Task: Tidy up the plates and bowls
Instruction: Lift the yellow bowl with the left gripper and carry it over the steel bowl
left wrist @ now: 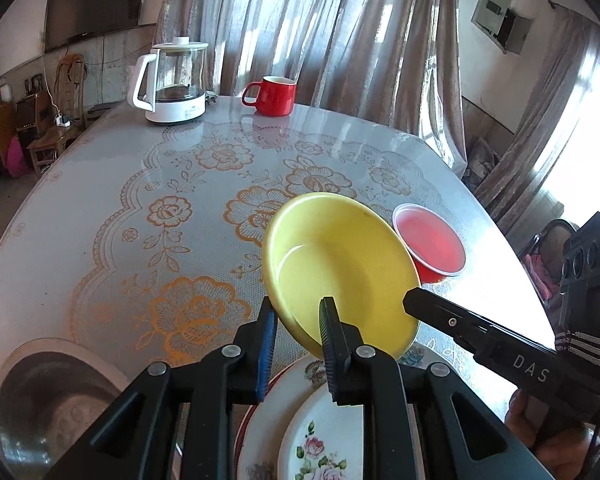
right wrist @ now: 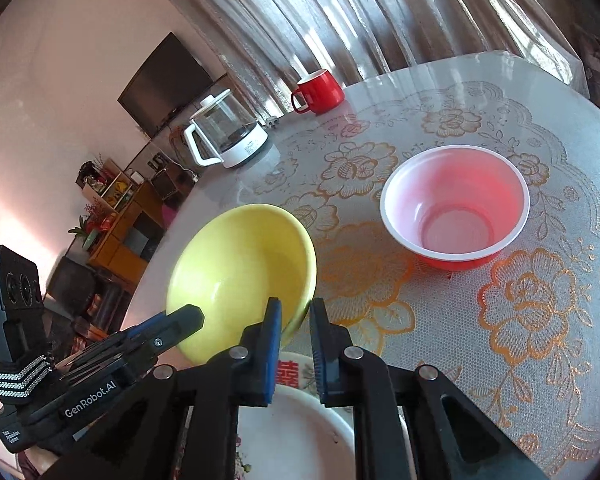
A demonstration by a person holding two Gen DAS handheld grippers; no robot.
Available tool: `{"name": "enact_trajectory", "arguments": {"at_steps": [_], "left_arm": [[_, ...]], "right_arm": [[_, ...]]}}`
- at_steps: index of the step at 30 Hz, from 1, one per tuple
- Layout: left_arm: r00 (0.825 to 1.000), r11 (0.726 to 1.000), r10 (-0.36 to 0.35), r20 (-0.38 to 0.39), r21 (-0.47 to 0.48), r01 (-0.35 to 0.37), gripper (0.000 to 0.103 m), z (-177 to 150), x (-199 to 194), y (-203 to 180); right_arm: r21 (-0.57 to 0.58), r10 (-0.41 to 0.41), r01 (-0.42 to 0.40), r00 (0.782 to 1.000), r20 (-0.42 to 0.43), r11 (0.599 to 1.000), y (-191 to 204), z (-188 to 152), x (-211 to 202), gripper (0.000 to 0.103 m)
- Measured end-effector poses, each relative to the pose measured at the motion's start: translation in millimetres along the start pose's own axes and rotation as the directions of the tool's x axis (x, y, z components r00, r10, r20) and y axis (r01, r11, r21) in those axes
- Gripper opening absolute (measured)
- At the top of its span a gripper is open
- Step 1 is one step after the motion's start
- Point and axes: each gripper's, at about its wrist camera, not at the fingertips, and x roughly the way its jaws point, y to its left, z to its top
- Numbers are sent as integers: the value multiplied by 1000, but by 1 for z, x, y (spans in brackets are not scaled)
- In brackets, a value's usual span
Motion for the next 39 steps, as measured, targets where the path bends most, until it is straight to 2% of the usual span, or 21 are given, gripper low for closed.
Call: {"name": "enact_trajectory", "arguments": {"at_steps": [23,33,39], "left_arm": [[994,990,97,53,-107,-91,21,-49,-69,66],[985,976,156,73,-165,-142,21,-74,-96,101],[982,966,180,59,-201,-165,21,-89,-102,118]], "right_arm": [[-118,115,-123,990,-77,985,78,-38,17,13],[-181,160,-184,978,-137,966,118,-54,34,13],[-216,166,-205,969,-183,955,137,-66,46,13]]}}
